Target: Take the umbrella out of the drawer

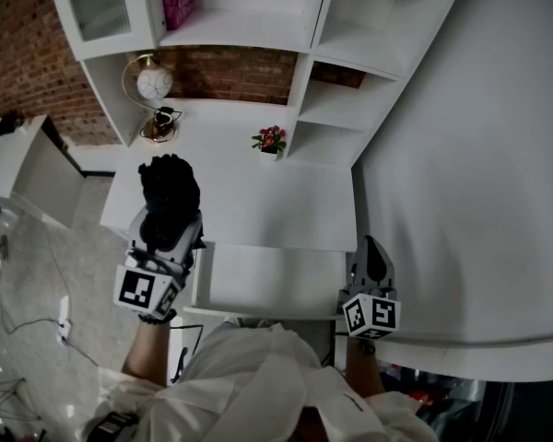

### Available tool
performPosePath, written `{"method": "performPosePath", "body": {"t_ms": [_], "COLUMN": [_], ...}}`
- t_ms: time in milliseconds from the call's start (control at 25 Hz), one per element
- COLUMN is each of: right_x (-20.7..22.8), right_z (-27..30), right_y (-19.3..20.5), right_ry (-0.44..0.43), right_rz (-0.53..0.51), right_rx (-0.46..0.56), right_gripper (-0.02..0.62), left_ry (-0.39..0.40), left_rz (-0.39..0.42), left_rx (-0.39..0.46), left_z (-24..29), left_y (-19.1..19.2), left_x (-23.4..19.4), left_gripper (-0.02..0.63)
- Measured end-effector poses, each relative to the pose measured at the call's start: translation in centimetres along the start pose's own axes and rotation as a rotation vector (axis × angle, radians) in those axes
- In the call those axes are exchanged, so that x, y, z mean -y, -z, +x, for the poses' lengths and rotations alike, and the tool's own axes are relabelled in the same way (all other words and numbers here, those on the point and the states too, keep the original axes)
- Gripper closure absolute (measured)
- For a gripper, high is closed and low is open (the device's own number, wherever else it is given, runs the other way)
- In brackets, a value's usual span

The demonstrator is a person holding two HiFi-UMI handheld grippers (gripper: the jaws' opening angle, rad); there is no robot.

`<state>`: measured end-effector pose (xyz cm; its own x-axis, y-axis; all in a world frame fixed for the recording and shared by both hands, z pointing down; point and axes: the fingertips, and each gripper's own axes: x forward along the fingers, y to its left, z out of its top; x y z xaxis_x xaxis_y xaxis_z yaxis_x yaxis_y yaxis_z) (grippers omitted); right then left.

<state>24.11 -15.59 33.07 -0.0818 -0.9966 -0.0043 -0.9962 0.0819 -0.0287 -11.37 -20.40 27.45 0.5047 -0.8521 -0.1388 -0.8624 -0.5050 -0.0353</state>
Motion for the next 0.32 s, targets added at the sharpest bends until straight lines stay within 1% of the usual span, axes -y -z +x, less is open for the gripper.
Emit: {"method": "performPosePath", "body": {"t_ms": [160, 320], "right_x": [-0.03, 0.19], "right_z": [-0.04, 0.08], "right_y": [-0.09, 0.04], "right_ry": [0.0, 0.006], "right_rz": [-0.001, 0.003], "right_rx": [-0.002, -0.005], "right_gripper": [0.58, 0.58], "left_ry": [0.011, 0.011], "left_rz": [-0.008, 0.01], "left_rx": [0.012, -0.017], "left_z": [0.08, 0.26], "left_y": [-0.16, 0.43], "left_x": [0.16, 0.15], "left_gripper": [0.331, 0.331]}}
